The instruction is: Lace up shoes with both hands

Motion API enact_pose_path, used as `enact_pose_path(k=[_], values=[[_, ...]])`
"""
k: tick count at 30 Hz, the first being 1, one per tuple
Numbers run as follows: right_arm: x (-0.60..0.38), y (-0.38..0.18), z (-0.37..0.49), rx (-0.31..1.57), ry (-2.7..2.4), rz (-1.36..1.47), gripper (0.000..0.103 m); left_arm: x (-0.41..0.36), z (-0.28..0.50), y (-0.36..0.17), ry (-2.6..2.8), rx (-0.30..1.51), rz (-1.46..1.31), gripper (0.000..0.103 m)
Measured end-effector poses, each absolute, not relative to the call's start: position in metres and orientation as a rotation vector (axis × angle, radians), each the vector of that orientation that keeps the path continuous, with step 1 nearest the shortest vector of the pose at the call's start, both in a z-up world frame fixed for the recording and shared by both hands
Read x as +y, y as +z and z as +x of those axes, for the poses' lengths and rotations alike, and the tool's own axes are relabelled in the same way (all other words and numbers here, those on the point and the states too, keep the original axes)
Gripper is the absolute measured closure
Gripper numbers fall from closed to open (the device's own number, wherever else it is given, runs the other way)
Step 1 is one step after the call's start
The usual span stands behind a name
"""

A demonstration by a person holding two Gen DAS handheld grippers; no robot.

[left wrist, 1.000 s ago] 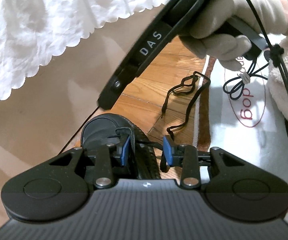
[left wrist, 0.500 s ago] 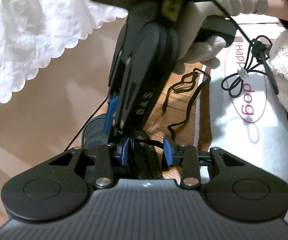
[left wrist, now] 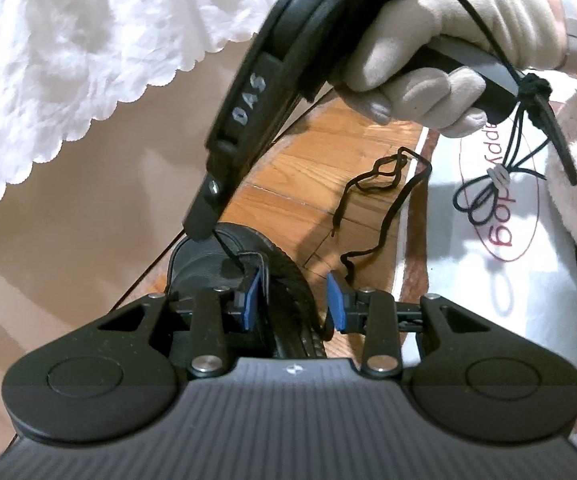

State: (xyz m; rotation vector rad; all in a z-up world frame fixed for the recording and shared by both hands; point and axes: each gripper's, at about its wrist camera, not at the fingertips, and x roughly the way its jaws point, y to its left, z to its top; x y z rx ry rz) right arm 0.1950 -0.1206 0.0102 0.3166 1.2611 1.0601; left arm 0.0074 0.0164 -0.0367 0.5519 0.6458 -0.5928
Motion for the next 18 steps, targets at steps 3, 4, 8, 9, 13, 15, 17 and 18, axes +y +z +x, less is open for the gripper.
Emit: enact_pose_path(k=[3,4,8,9,13,15,17,18], values=[[-0.129,0.019,0.2,1.228,1.048,0.421,0.1,0.019,0.007,-0.037,-0.582,0.646,0.524,0.07],[-0.132,0.021,0.201,1.216,1.045,0.463,0.1,0.02,0.008,-0.037,-0.579,0.648,0.506,0.07],[-0.145,0.031,0.202,1.15,1.061,0.666,0.1,0.024,0.011,-0.036,-0.563,0.657,0.451,0.069],[-0.15,0.033,0.202,1.132,1.066,0.721,0.099,0.025,0.011,-0.036,-0.558,0.659,0.44,0.069],[-0.163,0.039,0.201,1.087,1.069,0.84,0.099,0.033,0.015,-0.036,-0.532,0.701,0.371,0.069],[-0.168,0.041,0.2,1.079,1.056,0.836,0.099,0.046,0.017,-0.031,-0.5,0.717,0.28,0.07],[-0.171,0.041,0.201,1.071,1.05,0.834,0.099,0.065,0.014,-0.019,-0.462,0.681,0.164,0.068],[-0.172,0.04,0.201,1.07,1.049,0.844,0.099,0.073,0.013,-0.012,-0.445,0.66,0.109,0.065]])
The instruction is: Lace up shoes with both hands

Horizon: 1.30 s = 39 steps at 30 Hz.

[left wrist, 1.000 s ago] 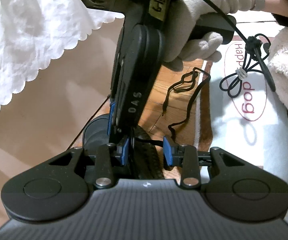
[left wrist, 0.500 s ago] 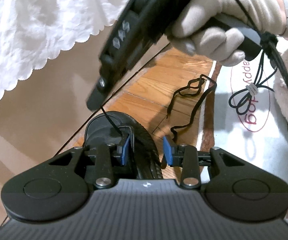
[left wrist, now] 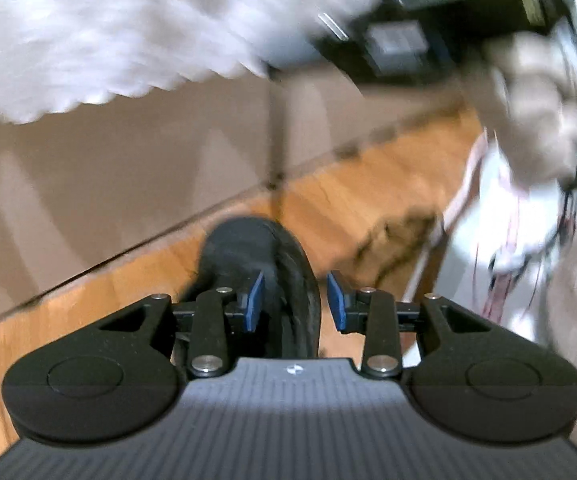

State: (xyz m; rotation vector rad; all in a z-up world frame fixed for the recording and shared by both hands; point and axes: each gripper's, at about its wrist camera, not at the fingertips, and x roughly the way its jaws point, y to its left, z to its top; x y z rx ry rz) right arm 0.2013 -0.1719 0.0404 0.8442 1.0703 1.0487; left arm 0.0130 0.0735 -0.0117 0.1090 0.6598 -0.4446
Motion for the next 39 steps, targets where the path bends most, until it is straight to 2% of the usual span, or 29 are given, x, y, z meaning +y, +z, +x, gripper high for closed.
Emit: enact_pose_path(k=[4,8,9,10,11,15,23,26,28,31,34,39], values=[[-0.172,0.041,0.201,1.068,1.068,0.86,0.099,0.078,0.022,0.007,-0.403,0.587,0.058,0.055],[-0.167,0.042,0.199,1.067,1.091,0.86,0.099,0.053,0.034,0.005,-0.419,0.583,0.07,0.057],[-0.168,0.042,0.199,1.066,1.092,0.86,0.099,0.05,0.037,0.003,-0.426,0.585,0.054,0.061],[-0.169,0.042,0.198,1.065,1.091,0.86,0.099,0.047,0.039,0.001,-0.434,0.594,0.035,0.071],[-0.17,0.042,0.198,1.065,1.09,0.861,0.099,0.045,0.042,-0.002,-0.44,0.604,0.013,0.102],[-0.181,0.039,0.2,1.05,1.054,0.862,0.1,0.046,0.043,-0.003,-0.384,0.58,-0.056,0.101],[-0.197,0.042,0.202,1.004,1.018,0.844,0.099,0.038,0.027,0.025,-0.354,0.473,0.023,0.101],[-0.204,0.051,0.203,0.973,1.014,0.806,0.096,0.038,0.027,0.037,-0.35,0.458,0.01,0.101],[-0.211,0.058,0.203,0.97,0.954,0.675,0.094,0.04,0.027,0.043,-0.337,0.456,0.002,0.101],[-0.202,0.057,0.193,1.011,0.875,0.234,0.094,0.046,0.023,0.048,-0.327,0.45,-0.008,0.102],[-0.178,0.023,0.171,1.096,0.859,-0.225,0.094,0.048,0.019,0.048,-0.317,0.454,-0.007,0.101],[-0.16,-0.022,0.147,1.195,0.971,-0.457,0.094,0.05,0.016,0.048,-0.312,0.466,-0.02,0.102]])
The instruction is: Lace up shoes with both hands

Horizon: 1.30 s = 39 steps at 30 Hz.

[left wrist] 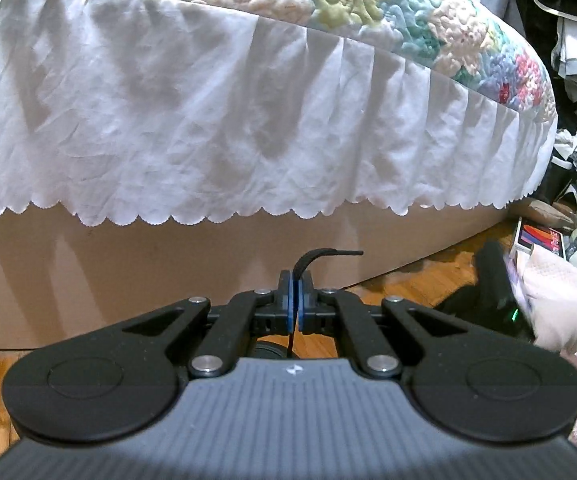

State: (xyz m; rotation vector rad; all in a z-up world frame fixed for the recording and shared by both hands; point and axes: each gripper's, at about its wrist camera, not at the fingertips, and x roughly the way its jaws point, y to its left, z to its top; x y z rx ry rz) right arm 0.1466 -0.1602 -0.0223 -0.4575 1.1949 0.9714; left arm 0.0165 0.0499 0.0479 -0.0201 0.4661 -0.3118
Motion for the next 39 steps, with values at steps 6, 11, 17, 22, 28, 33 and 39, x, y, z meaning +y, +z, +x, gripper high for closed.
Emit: enact_pose_path(k=[6,11,17,22,28,33,39], values=[[-0.151,-0.028,0.142,1.191,1.051,-0.482,0.077,0.05,0.018,0.045,-0.316,0.472,-0.023,0.101],[-0.151,-0.043,0.143,1.195,1.04,-0.488,0.059,0.052,0.017,0.043,-0.323,0.475,-0.03,0.101],[-0.158,-0.053,0.156,1.266,1.013,-0.316,0.069,0.058,0.016,0.04,-0.317,0.478,-0.053,0.101],[-0.159,-0.045,0.154,1.232,0.949,-0.343,0.101,0.062,0.013,0.04,-0.305,0.463,-0.067,0.102],[-0.191,0.021,0.175,1.021,0.664,-0.255,0.101,0.062,0.007,0.05,-0.307,0.428,-0.11,0.102],[-0.245,0.106,0.184,0.851,0.566,-0.049,0.101,0.056,-0.007,0.068,-0.361,0.323,-0.075,0.102],[-0.27,0.185,0.174,0.731,0.693,0.18,0.101,0.062,0.001,0.078,-0.372,0.323,-0.184,0.102]])
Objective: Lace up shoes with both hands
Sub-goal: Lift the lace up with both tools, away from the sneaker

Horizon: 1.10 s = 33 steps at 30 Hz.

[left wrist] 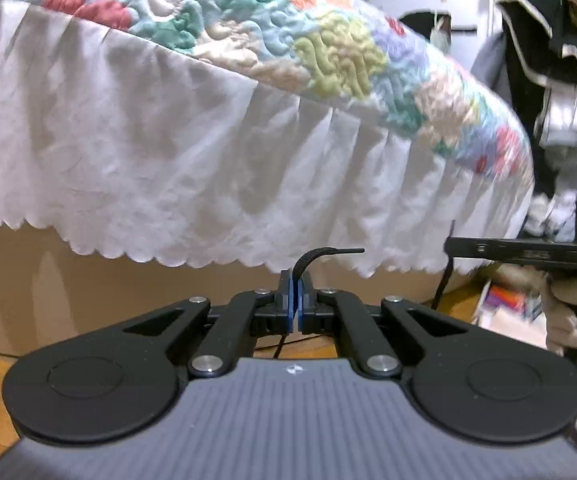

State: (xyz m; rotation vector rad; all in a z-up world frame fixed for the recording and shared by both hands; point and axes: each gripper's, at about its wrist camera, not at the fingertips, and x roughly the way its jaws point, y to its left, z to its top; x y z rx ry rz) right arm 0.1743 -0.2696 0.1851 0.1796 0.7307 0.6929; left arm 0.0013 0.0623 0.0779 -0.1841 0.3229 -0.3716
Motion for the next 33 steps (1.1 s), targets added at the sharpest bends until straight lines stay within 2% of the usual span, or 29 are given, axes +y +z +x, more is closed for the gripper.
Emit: enact_pose_path(k=[4,12,15,19,25,33], values=[[-0.269,0.207,0.164,0.679,0.805,0.294,0.101,0.063,-0.008,0.103,-0.381,0.28,-0.186,0.102],[-0.253,0.207,0.159,0.53,0.983,0.484,0.101,0.063,-0.026,0.155,-0.41,0.209,-0.19,0.102],[-0.244,0.201,0.159,0.417,1.046,0.532,0.101,0.063,-0.032,0.162,-0.422,0.187,-0.203,0.102],[-0.225,0.197,0.163,0.398,1.036,0.529,0.1,0.063,-0.037,0.17,-0.425,0.16,-0.209,0.102],[-0.212,0.208,0.158,0.237,1.08,0.564,0.1,0.066,-0.044,0.185,-0.431,0.117,-0.217,0.102],[-0.211,0.223,0.151,0.141,1.116,0.568,0.101,0.062,-0.051,0.194,-0.453,0.091,-0.225,0.102]])
